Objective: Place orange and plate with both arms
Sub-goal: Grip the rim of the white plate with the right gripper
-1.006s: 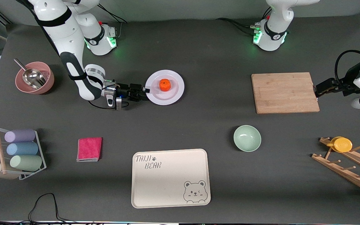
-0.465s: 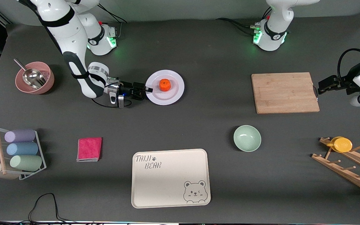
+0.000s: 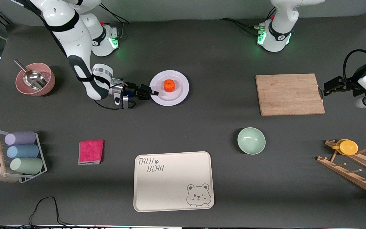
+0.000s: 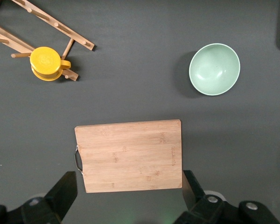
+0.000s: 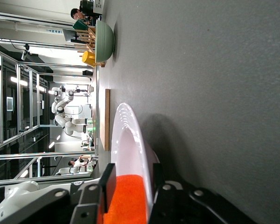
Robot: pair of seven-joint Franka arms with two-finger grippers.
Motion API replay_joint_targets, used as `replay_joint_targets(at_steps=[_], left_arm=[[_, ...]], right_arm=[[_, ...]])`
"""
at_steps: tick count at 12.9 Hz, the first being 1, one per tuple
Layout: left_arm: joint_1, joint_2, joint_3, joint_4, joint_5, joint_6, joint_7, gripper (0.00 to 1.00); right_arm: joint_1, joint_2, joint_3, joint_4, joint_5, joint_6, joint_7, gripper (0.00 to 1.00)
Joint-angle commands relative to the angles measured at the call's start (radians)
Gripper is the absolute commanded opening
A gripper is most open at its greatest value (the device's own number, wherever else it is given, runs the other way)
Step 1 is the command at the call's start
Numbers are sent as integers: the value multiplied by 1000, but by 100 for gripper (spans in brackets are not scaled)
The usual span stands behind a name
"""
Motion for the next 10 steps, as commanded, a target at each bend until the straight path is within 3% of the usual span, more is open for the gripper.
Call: replay_joint_targets(at_steps=[1, 10], left_arm=[[-17, -10, 7, -1, 9, -13, 1, 100], [-71, -8, 59, -1, 0, -12, 12, 100]], right_arm=[[18, 82, 12, 28, 27, 17, -42, 0], [12, 92, 12, 55, 23, 17, -9, 0]])
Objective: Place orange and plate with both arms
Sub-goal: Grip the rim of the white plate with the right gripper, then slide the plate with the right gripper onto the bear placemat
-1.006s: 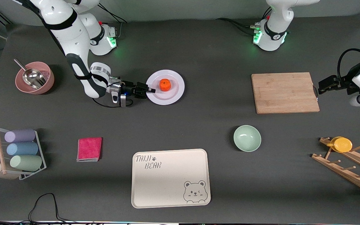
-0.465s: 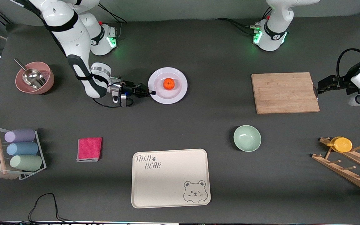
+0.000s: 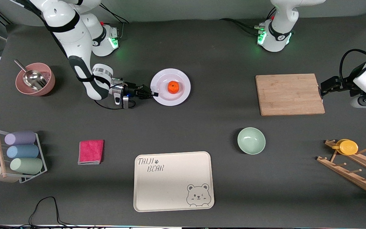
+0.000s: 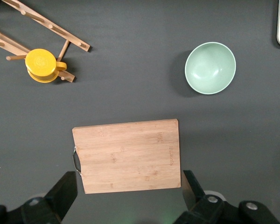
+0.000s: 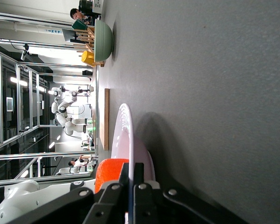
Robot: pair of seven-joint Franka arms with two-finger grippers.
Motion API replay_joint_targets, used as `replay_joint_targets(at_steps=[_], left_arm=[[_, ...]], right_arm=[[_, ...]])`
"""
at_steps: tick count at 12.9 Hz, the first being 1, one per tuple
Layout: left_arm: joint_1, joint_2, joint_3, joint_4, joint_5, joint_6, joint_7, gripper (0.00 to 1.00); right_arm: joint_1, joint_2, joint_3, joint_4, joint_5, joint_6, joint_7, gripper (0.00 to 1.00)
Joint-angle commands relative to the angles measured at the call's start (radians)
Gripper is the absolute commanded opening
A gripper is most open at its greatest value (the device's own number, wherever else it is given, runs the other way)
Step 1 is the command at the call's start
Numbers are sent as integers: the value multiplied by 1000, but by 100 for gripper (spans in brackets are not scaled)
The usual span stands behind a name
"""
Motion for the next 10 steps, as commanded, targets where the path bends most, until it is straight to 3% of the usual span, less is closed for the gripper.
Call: replay_joint_targets(at_steps=[1, 7, 10], left_arm=[[-23, -9, 32, -1, 1, -12, 12, 100], [-23, -6, 30, -1, -1, -10, 4, 100], [-26, -6, 30, -1, 1, -12, 6, 100]], right_arm=[[14, 88, 11, 71, 22, 20, 15, 0], [6, 36, -5, 177, -63, 22, 266, 0], [7, -19, -65, 232, -186, 25, 433, 0]])
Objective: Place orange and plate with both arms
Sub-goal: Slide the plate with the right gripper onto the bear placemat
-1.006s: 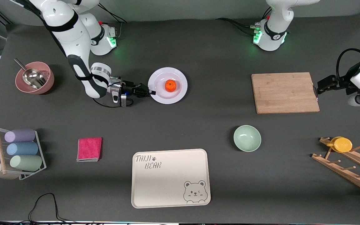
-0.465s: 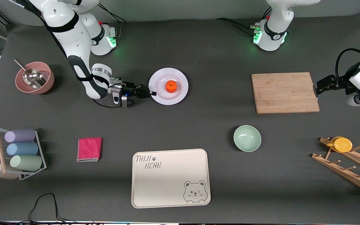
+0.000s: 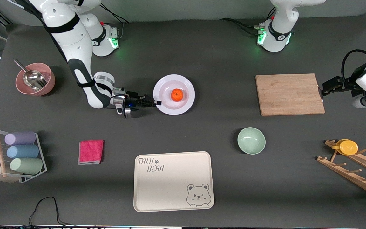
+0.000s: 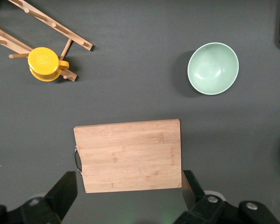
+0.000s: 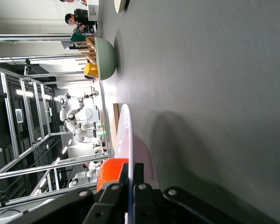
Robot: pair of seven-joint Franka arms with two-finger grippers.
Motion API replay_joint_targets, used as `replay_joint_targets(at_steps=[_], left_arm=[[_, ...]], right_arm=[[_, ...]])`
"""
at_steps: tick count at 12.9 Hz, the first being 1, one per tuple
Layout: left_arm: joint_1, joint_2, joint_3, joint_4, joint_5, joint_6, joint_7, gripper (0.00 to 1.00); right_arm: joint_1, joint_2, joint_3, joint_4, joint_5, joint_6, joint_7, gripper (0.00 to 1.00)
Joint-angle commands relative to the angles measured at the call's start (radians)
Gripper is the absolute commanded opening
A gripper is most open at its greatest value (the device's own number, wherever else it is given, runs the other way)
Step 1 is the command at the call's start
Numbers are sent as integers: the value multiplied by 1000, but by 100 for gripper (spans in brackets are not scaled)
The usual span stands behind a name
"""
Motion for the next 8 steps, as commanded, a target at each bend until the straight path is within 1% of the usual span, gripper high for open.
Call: replay_joint_targets(at_steps=[1, 2, 3, 4, 6, 7, 8], left_arm=[[-22, -5, 13, 0, 1, -10, 4, 100], [-24, 0, 13, 0, 1, -10, 4, 100], [-24, 0, 12, 0, 1, -10, 2, 100], [-24, 0, 10, 1, 1, -10, 4, 100], [-22, 0, 10, 1, 1, -10, 4, 100], [-22, 0, 10, 1, 1, -10, 2, 100], [-22, 0, 10, 1, 1, -10, 2, 100]], right_arm=[[6, -56, -50, 53, -87, 1, 143, 0], [7, -62, -64, 85, -133, 1, 198, 0], [7, -69, -95, 119, -182, 1, 249, 0], [7, -81, -112, 142, -209, 1, 283, 0], [7, -104, -135, 186, -226, 1, 353, 0], [6, -105, -138, 229, -272, 1, 379, 0], [4, -99, -150, 267, -300, 1, 413, 0]])
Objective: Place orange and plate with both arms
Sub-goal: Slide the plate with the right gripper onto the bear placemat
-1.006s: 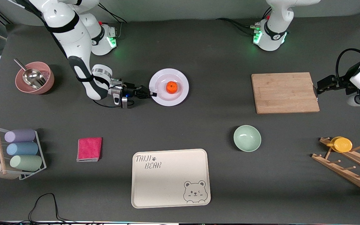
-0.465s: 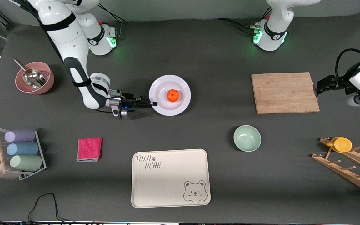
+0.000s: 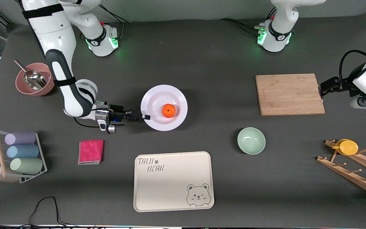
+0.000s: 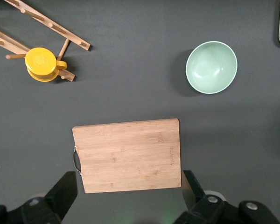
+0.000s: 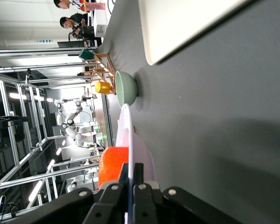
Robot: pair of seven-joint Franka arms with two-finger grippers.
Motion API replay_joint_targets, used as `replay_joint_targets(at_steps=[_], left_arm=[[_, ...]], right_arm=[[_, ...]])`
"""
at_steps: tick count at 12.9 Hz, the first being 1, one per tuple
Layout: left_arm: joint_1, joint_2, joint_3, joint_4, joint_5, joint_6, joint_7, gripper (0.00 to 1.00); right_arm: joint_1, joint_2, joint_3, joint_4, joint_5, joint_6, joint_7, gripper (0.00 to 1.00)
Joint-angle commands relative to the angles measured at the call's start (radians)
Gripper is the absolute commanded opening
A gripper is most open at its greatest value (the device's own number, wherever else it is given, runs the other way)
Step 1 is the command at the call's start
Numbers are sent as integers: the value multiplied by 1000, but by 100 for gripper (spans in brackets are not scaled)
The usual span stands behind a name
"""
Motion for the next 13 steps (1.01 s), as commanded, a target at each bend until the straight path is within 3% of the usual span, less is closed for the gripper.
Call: replay_joint_targets(at_steps=[1, 7, 13], left_arm=[[-16, -3, 11, 1, 1, -10, 2, 100], [-15, -3, 11, -2, 2, -13, 12, 100], [-16, -4, 11, -2, 2, -15, 12, 100]], right_arm=[[5, -7, -23, 100, -64, 1, 126, 0], [-10, 83, -23, 353, -63, -1, 297, 0], [-64, 278, -23, 640, -61, -4, 409, 0]])
